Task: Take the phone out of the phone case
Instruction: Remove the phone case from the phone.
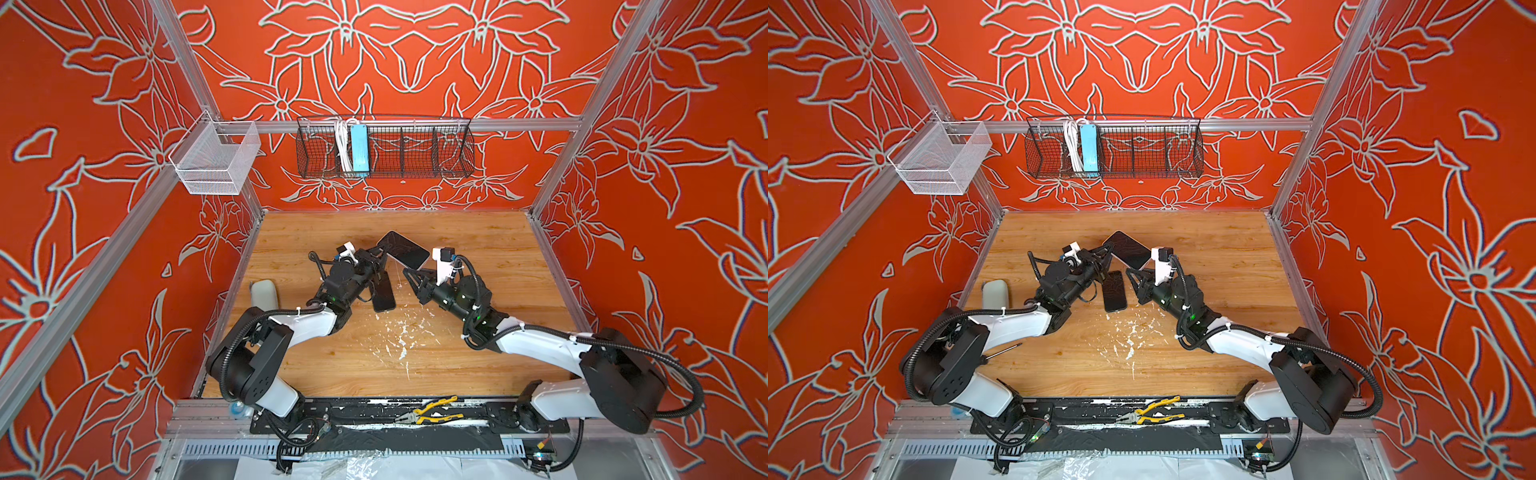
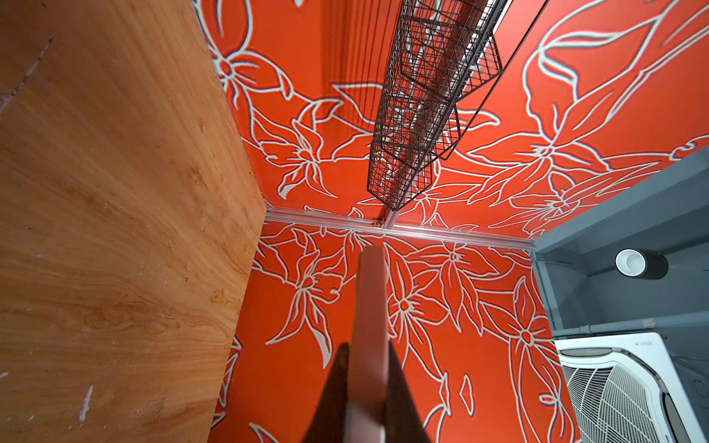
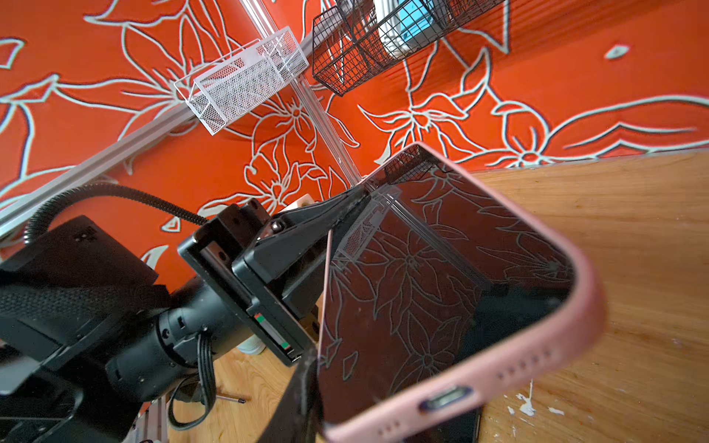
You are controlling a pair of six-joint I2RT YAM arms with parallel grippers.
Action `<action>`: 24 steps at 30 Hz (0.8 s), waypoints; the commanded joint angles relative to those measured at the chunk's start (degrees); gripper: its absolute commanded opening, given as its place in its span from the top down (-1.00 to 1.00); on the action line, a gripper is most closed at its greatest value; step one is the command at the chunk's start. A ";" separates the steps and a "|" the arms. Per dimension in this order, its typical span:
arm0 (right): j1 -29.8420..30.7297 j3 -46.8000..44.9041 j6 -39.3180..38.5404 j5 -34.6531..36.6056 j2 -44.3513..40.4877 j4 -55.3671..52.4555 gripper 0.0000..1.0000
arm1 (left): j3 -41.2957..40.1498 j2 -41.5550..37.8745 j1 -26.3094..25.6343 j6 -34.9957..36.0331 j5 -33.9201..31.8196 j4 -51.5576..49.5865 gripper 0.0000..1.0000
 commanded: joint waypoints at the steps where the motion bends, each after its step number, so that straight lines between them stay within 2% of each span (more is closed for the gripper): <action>1: 0.22 -2.54 -3.85 1.83 0.44 -9.68 0.52 | 4.45 -2.43 0.04 -3.81 -0.56 10.52 1.00; 8: 0.20 -2.26 -6.33 2.79 0.12 -11.96 0.53 | 4.95 -2.11 -0.26 -4.88 -0.40 11.31 1.00; 15: 0.12 -3.67 -4.76 2.48 -0.68 -10.62 0.52 | 5.15 -2.03 -0.33 -4.73 -0.16 11.49 1.00; 24: -1.29 -4.67 -3.43 0.50 -10.23 -19.04 0.52 | 4.54 -1.20 -0.31 -3.35 0.49 11.63 1.00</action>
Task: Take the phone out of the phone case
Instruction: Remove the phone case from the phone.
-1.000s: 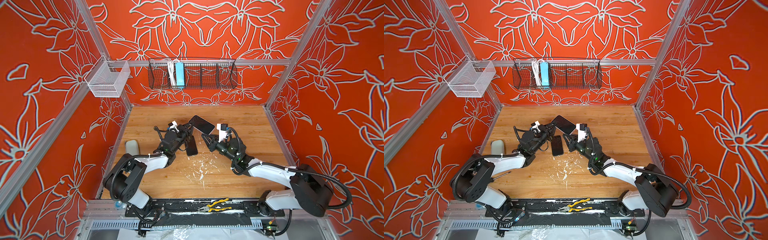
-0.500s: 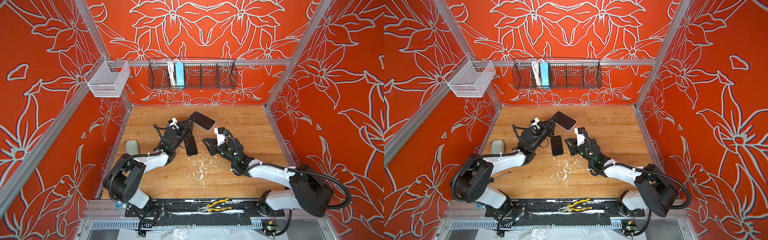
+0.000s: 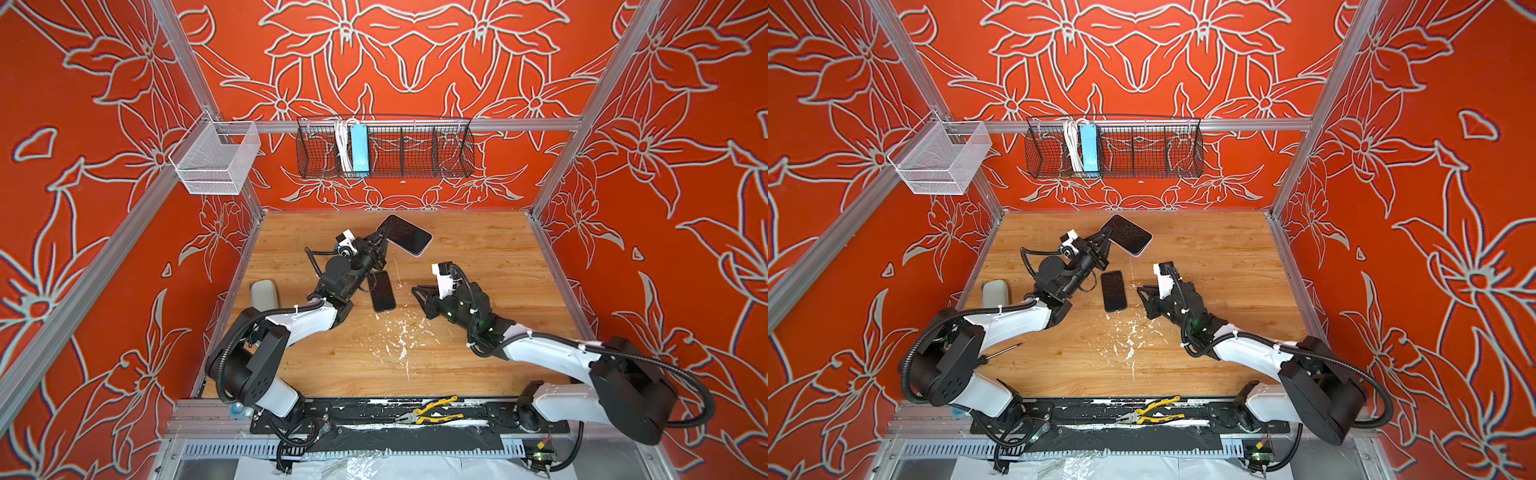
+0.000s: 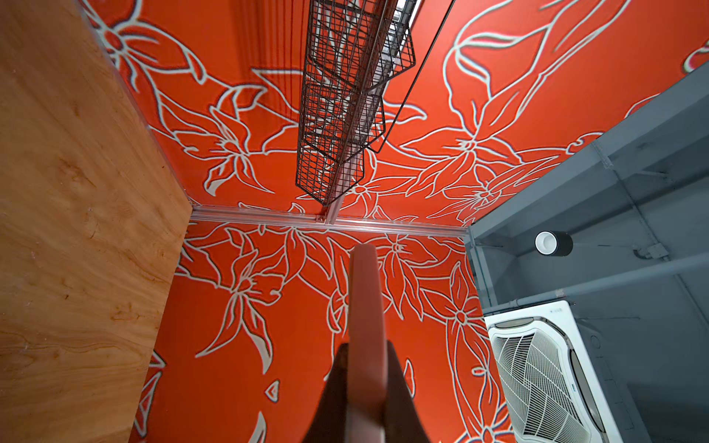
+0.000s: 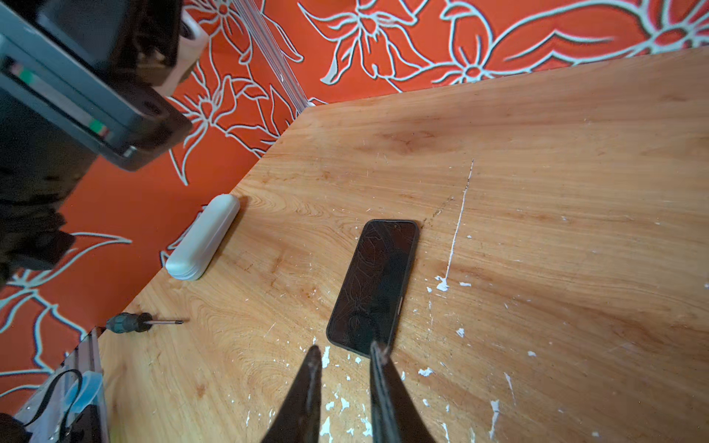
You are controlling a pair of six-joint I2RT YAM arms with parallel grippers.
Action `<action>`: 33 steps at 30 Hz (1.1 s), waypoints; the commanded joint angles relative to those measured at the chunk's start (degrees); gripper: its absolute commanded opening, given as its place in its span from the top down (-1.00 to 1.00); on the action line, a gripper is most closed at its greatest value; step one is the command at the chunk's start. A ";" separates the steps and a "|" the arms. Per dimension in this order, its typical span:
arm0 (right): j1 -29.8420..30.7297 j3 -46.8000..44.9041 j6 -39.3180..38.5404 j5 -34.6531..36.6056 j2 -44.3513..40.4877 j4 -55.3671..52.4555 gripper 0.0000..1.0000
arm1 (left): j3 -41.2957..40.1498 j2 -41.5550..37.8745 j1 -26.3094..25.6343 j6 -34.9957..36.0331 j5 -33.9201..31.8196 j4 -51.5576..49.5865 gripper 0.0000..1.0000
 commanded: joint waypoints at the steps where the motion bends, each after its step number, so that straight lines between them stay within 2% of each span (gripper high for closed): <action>1: -1.19 -0.16 0.53 -1.83 -4.76 -4.98 0.51 | 0.72 -0.74 -0.31 0.34 0.80 5.68 1.00; 4: -2.83 0.12 1.22 -4.60 -7.73 -8.67 0.51 | 0.63 -0.71 -0.31 2.47 1.63 5.27 1.00; 9: -7.54 2.36 1.98 -13.77 -10.38 -15.13 0.48 | 0.56 0.18 -0.07 4.66 4.70 3.83 1.00; 13: -9.63 6.17 -1.60 -18.13 -11.63 -23.03 0.45 | 2.32 1.87 0.57 5.64 10.34 2.20 1.00; 16: -10.95 8.45 -4.08 -20.24 -12.02 -27.69 0.44 | 2.56 1.37 0.57 8.47 11.45 -0.46 1.00; 25: -14.29 10.01 -6.70 -22.38 -13.08 -31.56 0.43 | 3.12 -4.57 1.53 18.76 13.07 -13.23 1.00; 33: -18.03 12.87 -9.12 -25.53 -11.79 -34.12 0.23 | 7.28 -12.00 2.02 36.09 13.16 -34.93 1.00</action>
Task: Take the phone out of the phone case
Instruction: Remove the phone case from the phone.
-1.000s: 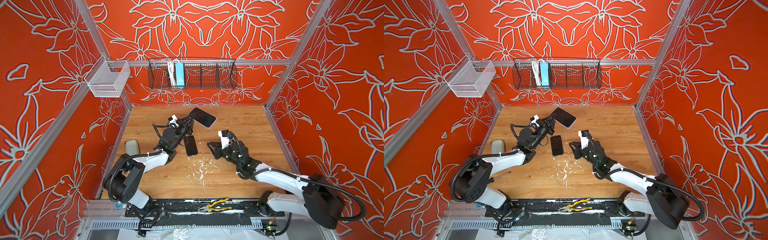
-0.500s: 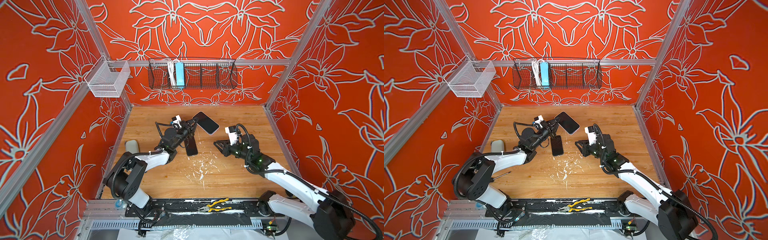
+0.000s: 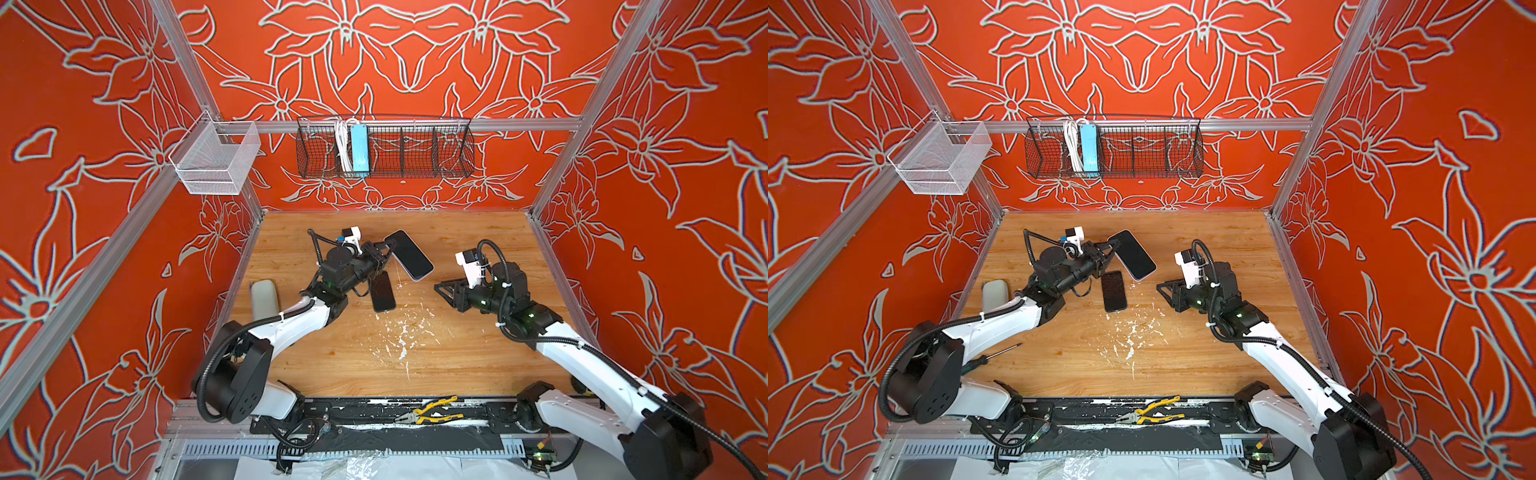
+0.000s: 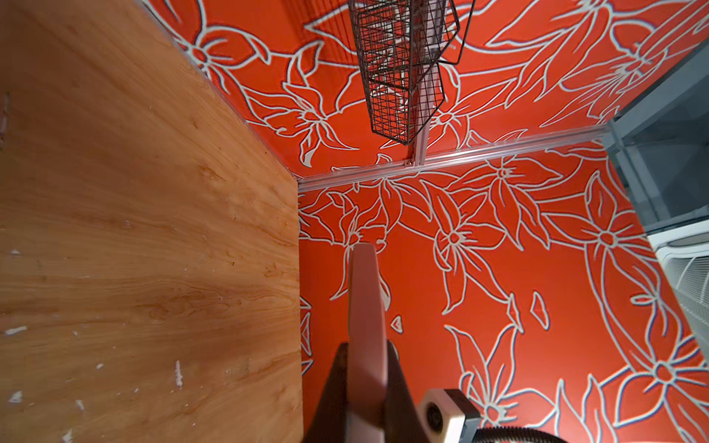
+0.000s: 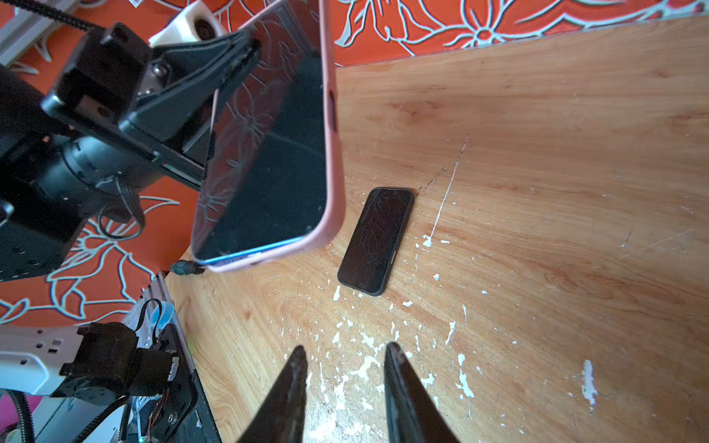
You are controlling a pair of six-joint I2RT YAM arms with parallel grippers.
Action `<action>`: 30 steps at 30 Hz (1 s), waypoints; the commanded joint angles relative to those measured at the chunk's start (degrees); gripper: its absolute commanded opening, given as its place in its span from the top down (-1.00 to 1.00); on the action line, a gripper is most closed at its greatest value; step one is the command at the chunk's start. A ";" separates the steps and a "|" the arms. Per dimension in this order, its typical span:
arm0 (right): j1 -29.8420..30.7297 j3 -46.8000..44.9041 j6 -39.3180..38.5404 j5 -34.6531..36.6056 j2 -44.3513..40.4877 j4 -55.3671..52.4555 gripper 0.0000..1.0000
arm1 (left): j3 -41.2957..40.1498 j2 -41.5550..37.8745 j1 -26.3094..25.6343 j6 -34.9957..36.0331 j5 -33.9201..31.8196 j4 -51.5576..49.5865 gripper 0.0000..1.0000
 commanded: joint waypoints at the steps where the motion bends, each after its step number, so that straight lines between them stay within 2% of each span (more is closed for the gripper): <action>1: -1.57 3.21 -2.64 -2.88 1.01 -2.11 0.20 | 3.37 -5.16 0.58 11.26 0.52 -8.33 1.00; 3: -2.21 3.84 -2.75 -3.35 1.88 -2.37 0.15 | 4.13 -6.53 1.06 14.70 0.96 -11.13 1.00; 10: -2.87 8.62 -5.36 -5.66 5.47 -5.01 -0.14 | 7.53 -8.74 4.29 25.61 9.09 -19.23 1.00; 15: -3.31 13.90 -9.18 -8.69 7.56 -10.43 -0.36 | 8.51 -9.23 8.24 31.95 17.31 -20.81 1.00; 16: -3.36 15.04 -9.97 -9.52 8.12 -11.85 -0.58 | 8.65 -9.19 9.24 32.71 19.14 -20.52 1.00; 17: -3.50 16.34 -11.29 -10.47 8.70 -13.59 -0.94 | 8.69 -9.03 10.20 33.63 21.89 -19.63 1.00; 22: -3.52 22.22 -17.58 -15.27 12.12 -22.27 -0.95 | 10.86 -8.01 12.55 38.70 30.92 -19.19 1.00; 30: -3.45 25.58 -22.56 -19.34 13.75 -25.17 -0.91 | 14.12 -5.05 13.70 45.09 40.93 -18.05 1.00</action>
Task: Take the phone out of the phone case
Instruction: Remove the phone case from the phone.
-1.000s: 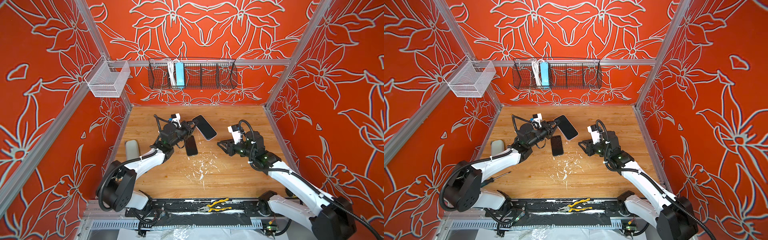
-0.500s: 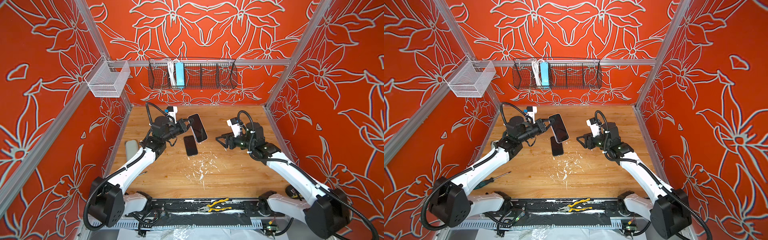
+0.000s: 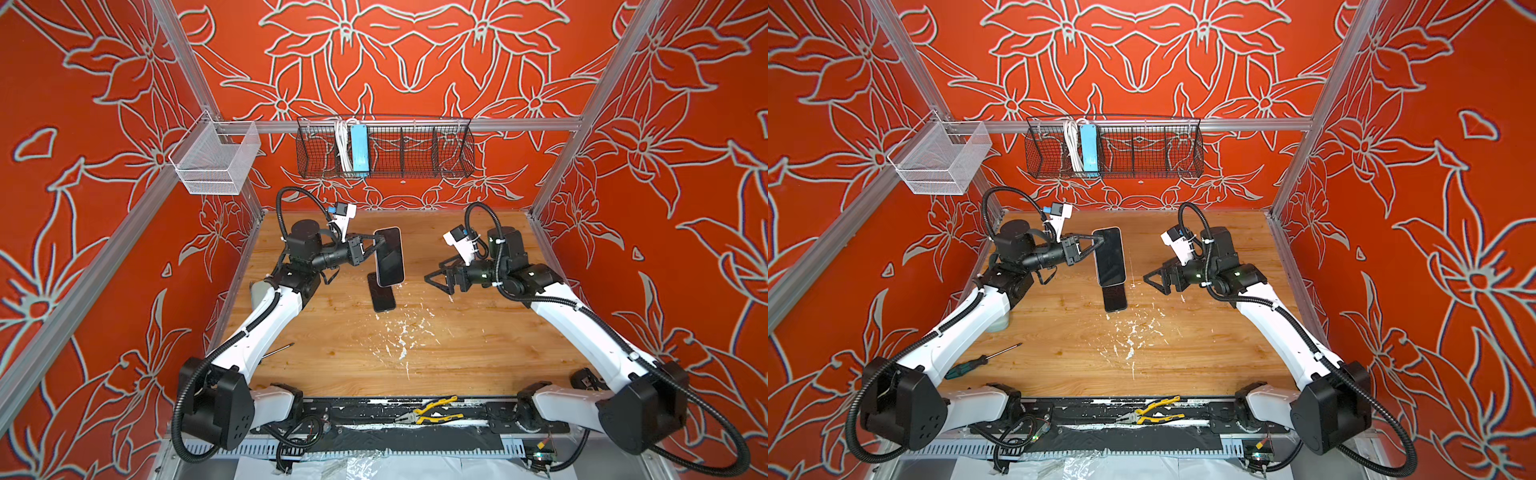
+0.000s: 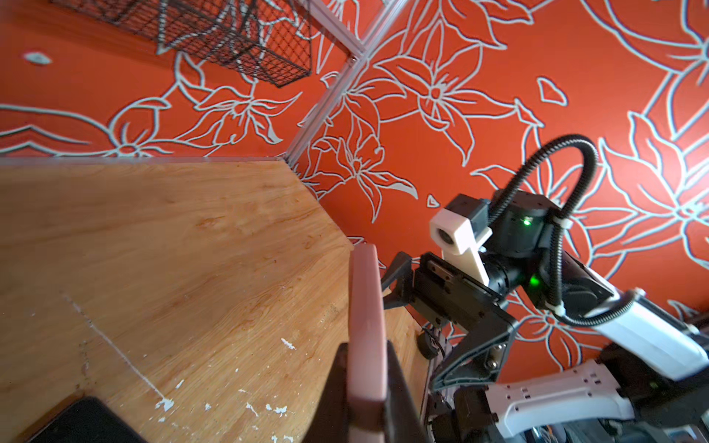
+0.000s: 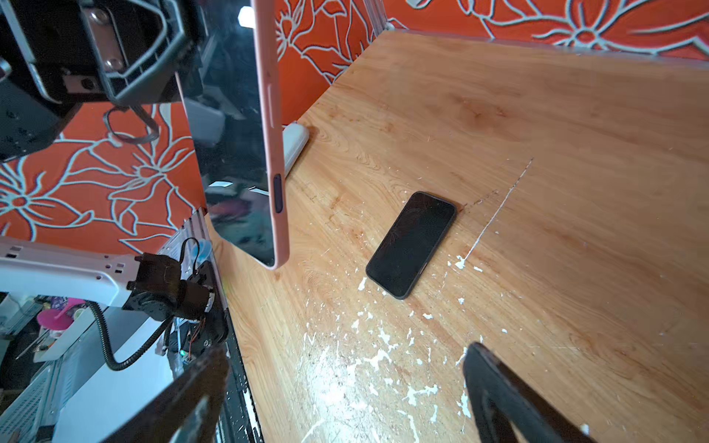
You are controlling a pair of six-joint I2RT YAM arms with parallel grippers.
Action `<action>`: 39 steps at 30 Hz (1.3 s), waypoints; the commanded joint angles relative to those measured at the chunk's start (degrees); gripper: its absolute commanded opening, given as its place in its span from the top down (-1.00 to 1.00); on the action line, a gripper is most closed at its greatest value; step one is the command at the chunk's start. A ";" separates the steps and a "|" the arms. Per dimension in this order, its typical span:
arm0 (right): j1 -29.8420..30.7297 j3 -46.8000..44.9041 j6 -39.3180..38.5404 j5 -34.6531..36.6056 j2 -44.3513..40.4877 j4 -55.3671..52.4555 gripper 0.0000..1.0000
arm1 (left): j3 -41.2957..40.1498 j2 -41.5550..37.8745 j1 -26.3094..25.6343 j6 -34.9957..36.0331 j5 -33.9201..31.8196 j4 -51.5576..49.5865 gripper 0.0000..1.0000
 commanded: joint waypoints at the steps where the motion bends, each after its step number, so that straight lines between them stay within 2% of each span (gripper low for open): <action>1: -0.21 3.38 -6.26 -5.02 0.94 -4.55 -0.89 | 2.51 0.87 0.82 4.70 8.19 3.43 1.00; 6: -0.01 5.99 -9.55 -9.77 3.18 -7.84 -0.66 | 4.23 2.22 1.30 7.48 11.35 2.91 1.00; 10: 1.23 6.58 -10.72 -10.48 3.54 -7.53 -0.51 | 4.95 3.76 1.74 9.28 13.99 3.48 1.00; 19: 6.39 9.26 -13.68 -4.88 5.04 -9.73 -0.46 | 8.88 9.01 2.19 8.73 19.07 4.48 1.00; 28: 12.36 14.72 -21.29 3.76 10.16 -18.66 -0.39 | 11.01 10.99 2.21 9.03 23.93 4.83 1.00; 39: 14.56 16.63 -21.96 4.71 10.76 -18.67 -0.17 | 11.18 11.82 2.16 10.54 29.77 4.53 1.00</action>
